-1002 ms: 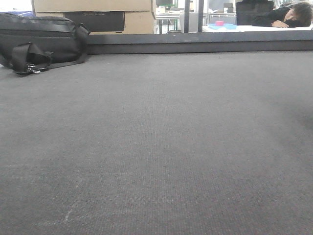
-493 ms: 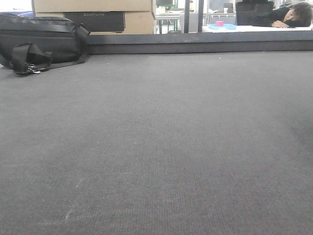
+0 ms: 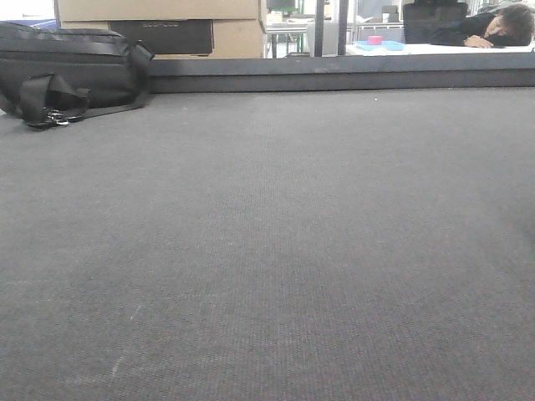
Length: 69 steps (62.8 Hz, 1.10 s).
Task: Grab block from conveyor and place in blue bin
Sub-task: 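Lift both held blocks up off the conveyor belt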
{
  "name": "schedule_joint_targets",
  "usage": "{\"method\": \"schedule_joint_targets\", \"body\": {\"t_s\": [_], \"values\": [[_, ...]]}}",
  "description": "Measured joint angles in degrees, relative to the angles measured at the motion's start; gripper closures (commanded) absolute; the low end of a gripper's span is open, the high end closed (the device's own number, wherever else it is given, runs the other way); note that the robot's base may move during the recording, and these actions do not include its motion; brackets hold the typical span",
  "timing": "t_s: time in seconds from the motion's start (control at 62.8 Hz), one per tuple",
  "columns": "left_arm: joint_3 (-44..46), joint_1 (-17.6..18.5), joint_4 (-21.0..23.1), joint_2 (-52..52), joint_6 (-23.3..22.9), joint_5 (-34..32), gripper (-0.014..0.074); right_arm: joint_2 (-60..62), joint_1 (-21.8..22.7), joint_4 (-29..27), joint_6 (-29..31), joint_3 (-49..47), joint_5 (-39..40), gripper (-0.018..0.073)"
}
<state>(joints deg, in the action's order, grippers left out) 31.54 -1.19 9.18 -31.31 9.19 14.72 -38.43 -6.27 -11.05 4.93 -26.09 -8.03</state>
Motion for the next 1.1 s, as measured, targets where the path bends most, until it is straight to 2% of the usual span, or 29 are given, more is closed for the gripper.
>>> {"method": "schedule_joint_targets", "body": {"t_s": [0.525, 1.098], "values": [[0.00, 0.00, -0.46, 10.14, 0.09, 1.45, 0.0708, 21.63, 0.00, 1.38, 0.11, -0.23, 1.18, 0.0721], [0.00, 0.00, -0.46, 10.23, 0.09, 1.68, 0.0708, 23.04, 0.00, 2.91, 0.11, -0.23, -1.93, 0.0721]]}}
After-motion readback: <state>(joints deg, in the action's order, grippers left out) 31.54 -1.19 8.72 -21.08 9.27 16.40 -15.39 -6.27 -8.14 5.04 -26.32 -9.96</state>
